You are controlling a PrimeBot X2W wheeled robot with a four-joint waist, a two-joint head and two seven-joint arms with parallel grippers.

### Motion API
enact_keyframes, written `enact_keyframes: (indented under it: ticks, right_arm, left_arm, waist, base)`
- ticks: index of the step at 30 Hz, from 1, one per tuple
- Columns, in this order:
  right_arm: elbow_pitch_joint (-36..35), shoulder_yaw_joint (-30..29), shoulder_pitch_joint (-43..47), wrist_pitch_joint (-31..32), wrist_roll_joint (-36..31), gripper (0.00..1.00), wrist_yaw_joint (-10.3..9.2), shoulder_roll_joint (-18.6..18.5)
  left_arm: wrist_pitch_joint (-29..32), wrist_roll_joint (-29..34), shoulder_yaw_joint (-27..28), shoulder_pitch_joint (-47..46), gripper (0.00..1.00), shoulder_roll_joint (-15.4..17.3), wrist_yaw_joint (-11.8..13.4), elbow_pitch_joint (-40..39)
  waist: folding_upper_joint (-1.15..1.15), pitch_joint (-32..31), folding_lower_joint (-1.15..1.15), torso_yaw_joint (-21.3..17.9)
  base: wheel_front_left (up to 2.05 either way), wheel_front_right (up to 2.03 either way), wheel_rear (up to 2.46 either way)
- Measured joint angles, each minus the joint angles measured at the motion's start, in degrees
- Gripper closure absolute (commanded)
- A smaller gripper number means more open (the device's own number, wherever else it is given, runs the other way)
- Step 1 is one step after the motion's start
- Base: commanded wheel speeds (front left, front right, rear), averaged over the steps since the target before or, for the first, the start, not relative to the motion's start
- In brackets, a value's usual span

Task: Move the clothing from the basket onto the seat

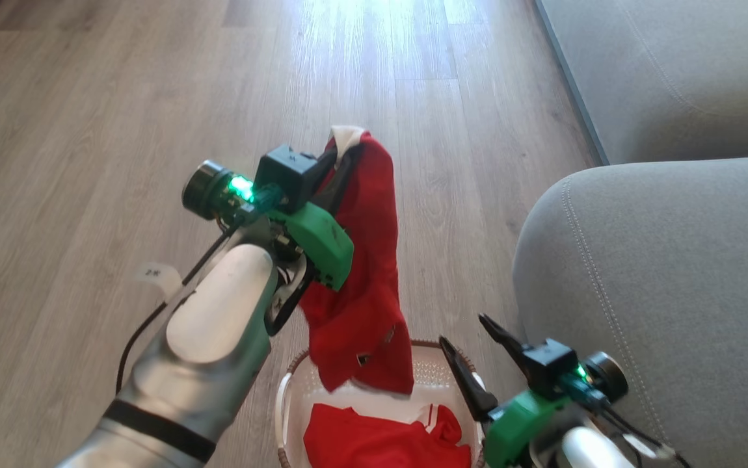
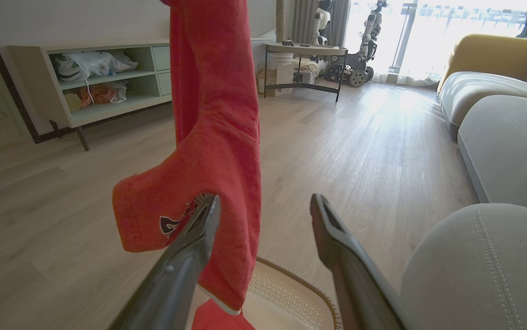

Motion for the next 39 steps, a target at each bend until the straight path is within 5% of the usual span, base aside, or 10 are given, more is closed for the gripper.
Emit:
enact_keyframes:
  ticks: [13,27,28,29,30,31,39]
  right_arm:
    - [10.4,5.0,-7.8,0.0,-2.7,0.00,0.00,0.0]
    - [14.3,8.5,-11.2,0.0,1.6,0.00,0.00,-0.2]
    - [14.4,8.6,-11.2,0.0,2.0,0.03,0.00,-0.2]
    - [14.4,8.6,-11.2,0.0,2.4,0.52,0.00,-0.2]
    - [14.4,8.6,-11.3,0.0,2.7,0.91,0.00,-0.2]
    - [14.4,8.8,-11.5,0.0,2.9,1.00,0.00,-0.2]
    - [12.5,6.5,-13.1,0.0,2.9,1.00,0.00,-0.2]
  left_arm:
    - [1.3,-3.2,-4.5,-2.7,1.00,-0.1,0.6,-0.8]
    - [2.8,-10.1,-13.8,-5.1,1.00,0.0,4.5,-5.7]
    - [2.8,-10.5,-14.5,-5.5,1.00,0.0,4.7,-5.8]
    - [2.8,-10.9,-14.8,-5.8,1.00,0.0,5.0,-6.0]
    - [2.7,-11.2,-15.0,-6.1,1.00,0.0,5.1,-6.3]
    - [2.7,-11.5,-15.2,-6.3,1.00,0.0,5.4,-6.5]
    - [1.1,-12.9,-15.0,-6.5,1.00,0.3,7.0,-4.1]
  waist:
    - [0.00,-0.3,0.00,1.4]
    - [-0.01,-0.4,0.00,4.5]
    - [-0.01,-0.4,0.00,4.7]
    - [-0.01,-0.4,0.00,5.0]
    - [-0.01,-0.4,0.00,5.2]
    - [-0.01,-0.4,0.00,5.4]
    - [-0.01,-0.2,0.00,4.9]
  base:
    - [0.00,0.00,0.00]
    - [0.00,0.00,0.00]
    - [0.00,0.00,0.00]
    - [0.00,0.00,0.00]
    - [0.00,0.00,0.00]
    - [0.00,0.00,0.00]
    - [0.00,0.00,0.00]
